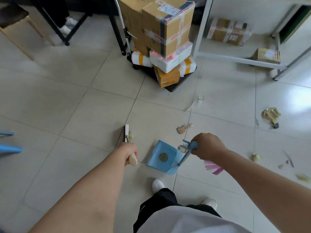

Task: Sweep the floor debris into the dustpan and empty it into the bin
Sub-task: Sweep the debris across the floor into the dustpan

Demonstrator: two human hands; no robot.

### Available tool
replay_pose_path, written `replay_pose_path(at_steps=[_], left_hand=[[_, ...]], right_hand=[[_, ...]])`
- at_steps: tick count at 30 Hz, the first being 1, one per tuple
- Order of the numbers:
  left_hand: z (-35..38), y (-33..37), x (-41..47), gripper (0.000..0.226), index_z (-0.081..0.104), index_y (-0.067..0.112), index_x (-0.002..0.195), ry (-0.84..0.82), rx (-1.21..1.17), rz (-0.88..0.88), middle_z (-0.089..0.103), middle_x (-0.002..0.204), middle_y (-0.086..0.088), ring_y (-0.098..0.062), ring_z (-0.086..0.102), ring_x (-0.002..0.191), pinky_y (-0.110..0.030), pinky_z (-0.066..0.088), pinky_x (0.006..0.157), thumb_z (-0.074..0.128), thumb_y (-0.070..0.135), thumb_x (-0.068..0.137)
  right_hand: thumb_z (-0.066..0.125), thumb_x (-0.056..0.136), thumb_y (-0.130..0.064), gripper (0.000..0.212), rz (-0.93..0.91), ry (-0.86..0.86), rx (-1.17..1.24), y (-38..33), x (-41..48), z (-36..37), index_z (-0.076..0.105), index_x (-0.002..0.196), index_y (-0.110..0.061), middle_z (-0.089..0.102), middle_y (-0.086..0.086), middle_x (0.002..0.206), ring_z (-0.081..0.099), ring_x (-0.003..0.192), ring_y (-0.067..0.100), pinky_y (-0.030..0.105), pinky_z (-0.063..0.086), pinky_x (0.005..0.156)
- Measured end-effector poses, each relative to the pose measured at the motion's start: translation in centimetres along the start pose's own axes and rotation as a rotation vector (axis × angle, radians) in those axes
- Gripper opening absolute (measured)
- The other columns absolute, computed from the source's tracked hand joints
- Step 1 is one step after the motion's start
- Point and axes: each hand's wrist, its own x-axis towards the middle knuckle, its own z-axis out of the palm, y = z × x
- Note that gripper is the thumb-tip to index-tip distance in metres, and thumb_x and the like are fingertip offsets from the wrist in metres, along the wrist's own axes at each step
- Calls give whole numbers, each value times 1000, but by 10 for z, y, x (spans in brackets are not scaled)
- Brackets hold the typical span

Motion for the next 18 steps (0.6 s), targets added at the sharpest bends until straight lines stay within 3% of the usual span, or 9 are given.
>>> replay_pose_path(at_steps=[4,8,18], left_hand=[[50,15,-20,10,59,-4,77,-63,61,46,59,75,-16,-24,51,52,-26,44,53,49,-5,75],[105,24,-40,14,60,-6,82,-96,97,84,58,72,-16,-22,49,50,-28,46,61,48,-7,75],[241,50,-106,17,55,-2,87,-171,183,149,56,83,-16,-20,48,51,-28,45,63,48,-9,74]], right_hand=[[63,80,-30,16,65,17,25,47,-29,-6,72,93,-28,69,-3,86,63,81,20,26,50,65],[57,72,-33,26,110,-7,49,99,-58,-6,74,91,-32,70,-8,90,64,80,19,30,57,70],[61,83,-27,19,316,61,121,217,-130,-4,71,98,-25,68,-1,90,65,86,22,27,51,67]])
